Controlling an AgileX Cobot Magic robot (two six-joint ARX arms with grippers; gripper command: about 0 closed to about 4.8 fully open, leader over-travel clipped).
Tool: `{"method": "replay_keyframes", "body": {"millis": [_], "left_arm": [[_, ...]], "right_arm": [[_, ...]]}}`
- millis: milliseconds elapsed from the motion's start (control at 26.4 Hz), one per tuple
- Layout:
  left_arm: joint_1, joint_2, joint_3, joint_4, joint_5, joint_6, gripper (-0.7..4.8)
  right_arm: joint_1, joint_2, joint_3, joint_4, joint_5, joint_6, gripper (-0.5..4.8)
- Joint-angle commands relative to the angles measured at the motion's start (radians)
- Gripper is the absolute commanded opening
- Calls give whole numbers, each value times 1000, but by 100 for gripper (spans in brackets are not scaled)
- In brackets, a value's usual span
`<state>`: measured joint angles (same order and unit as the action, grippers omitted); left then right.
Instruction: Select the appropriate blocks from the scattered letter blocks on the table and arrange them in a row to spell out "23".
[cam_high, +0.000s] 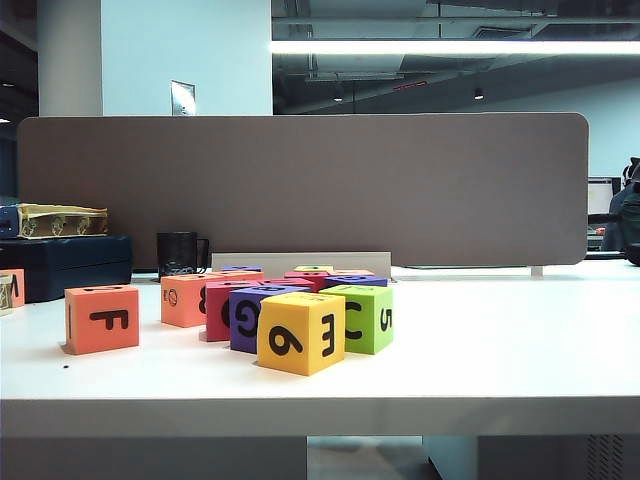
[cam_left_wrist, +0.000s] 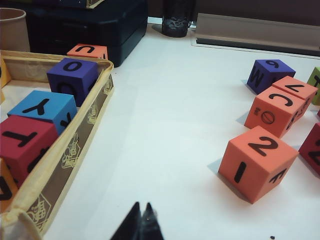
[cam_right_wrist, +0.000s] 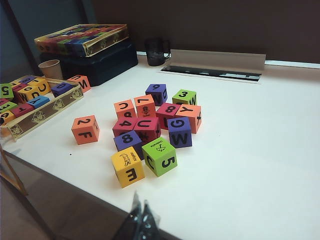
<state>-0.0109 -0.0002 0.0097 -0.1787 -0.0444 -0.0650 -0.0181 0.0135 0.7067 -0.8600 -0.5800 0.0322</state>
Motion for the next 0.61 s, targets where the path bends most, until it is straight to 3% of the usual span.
{"method": "replay_keyframes", "body": {"millis": [38, 152, 303, 455, 607], "left_arm": [[-2, 0, 2, -6, 104, -98, 1], [-2, 0, 5, 8, 253, -215, 3], [-2, 0, 50, 15, 382, -391, -6], [-2, 0, 143, 49, 479, -405, -6], [-2, 1, 224, 36, 478, -380, -6]], "right_arm": [[1, -10, 5, -7, -6, 1, -1], [1, -10, 5, -6, -3, 1, -1], [1, -10, 4, -8, -2, 0, -1], [1, -10, 4, -32, 0, 0, -1], [0, -10, 4, -40, 1, 0, -1]]}}
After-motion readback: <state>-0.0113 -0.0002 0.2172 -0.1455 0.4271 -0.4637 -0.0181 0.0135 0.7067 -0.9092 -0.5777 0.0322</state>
